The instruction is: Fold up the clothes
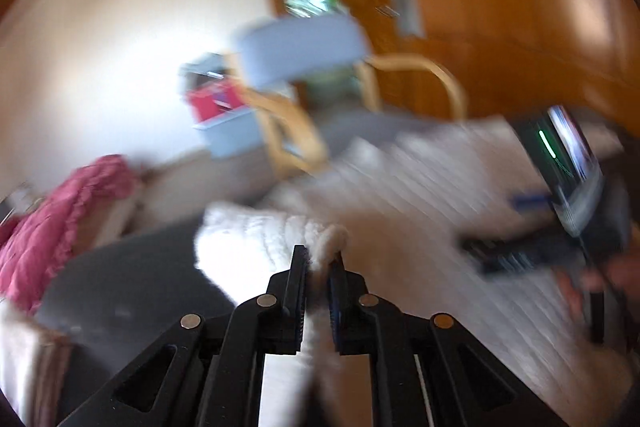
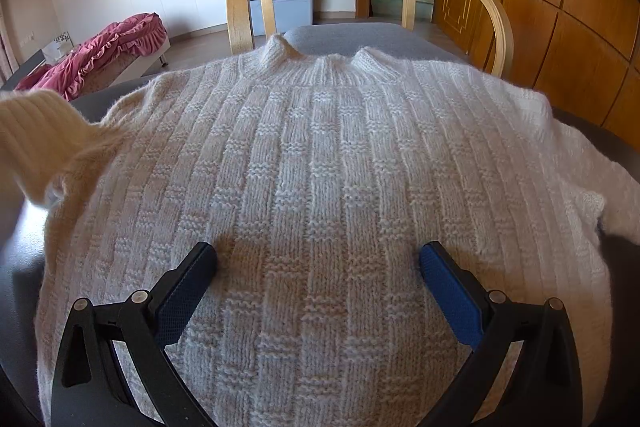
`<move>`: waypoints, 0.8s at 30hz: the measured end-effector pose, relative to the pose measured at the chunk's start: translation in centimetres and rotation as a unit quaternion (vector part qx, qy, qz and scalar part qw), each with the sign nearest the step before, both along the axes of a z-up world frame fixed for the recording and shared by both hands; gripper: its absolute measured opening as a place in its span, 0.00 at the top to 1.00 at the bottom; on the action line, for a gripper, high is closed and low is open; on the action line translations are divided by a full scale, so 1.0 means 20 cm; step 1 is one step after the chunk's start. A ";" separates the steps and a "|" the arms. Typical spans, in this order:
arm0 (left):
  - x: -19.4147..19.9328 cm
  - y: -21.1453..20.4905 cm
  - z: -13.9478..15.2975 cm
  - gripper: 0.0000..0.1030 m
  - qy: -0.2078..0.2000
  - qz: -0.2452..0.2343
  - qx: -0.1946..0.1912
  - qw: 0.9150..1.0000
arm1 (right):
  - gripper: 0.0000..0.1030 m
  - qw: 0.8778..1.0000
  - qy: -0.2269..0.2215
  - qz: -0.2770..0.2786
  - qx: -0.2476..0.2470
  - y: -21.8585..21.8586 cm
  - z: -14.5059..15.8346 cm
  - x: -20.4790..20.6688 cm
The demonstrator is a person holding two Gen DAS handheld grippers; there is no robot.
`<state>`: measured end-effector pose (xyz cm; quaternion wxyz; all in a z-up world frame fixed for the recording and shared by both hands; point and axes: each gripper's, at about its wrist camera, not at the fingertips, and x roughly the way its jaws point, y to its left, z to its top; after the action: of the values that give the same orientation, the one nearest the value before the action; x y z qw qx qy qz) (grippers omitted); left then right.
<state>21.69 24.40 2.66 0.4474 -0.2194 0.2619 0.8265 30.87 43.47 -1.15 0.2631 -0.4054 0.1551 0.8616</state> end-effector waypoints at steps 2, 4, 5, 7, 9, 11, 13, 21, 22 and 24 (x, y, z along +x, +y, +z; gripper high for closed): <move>0.09 0.09 -0.17 0.88 -0.020 -0.025 -0.049 0.998 | 0.00 1.000 0.002 0.000 -0.002 0.00 0.00 0.00; 0.14 0.09 -0.25 0.86 -0.031 -0.030 -0.070 0.997 | 0.00 1.000 0.004 0.000 -0.004 0.01 0.00 0.00; 0.16 0.08 -0.26 0.85 -0.030 -0.030 -0.073 0.996 | 0.00 1.000 0.005 0.001 -0.004 0.01 0.00 0.00; 0.18 0.00 -0.21 0.82 -0.040 -0.037 -0.046 0.997 | 0.00 1.000 0.006 0.001 -0.005 0.01 0.00 0.00; 0.13 -0.10 -0.15 0.81 -0.090 -0.041 -0.010 0.995 | 0.00 1.000 0.007 0.001 -0.006 0.02 0.00 0.00; 0.08 -0.20 -0.10 0.81 -0.127 -0.027 0.018 0.991 | 0.00 1.000 0.008 0.001 -0.007 0.01 0.00 0.01; -0.02 -0.33 -0.07 0.79 -0.154 0.007 0.046 0.987 | 0.00 1.000 0.010 0.001 -0.009 0.01 0.00 0.01; -0.36 -0.68 -0.20 0.79 -0.271 0.103 0.059 0.955 | 0.00 1.000 0.011 0.002 -0.011 0.02 0.00 0.00; -0.35 -0.71 -0.22 0.78 -0.284 0.099 0.058 0.952 | 0.00 1.000 0.012 0.002 -0.011 0.02 0.00 0.00; -0.32 -0.72 -0.25 0.77 -0.290 0.087 0.047 0.952 | 0.00 1.000 0.012 0.002 -0.011 0.02 0.00 0.00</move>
<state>15.22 10.01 -2.38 0.4406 -0.4502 0.0615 0.7742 30.89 43.86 -1.21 0.2555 -0.3984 0.1666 0.8650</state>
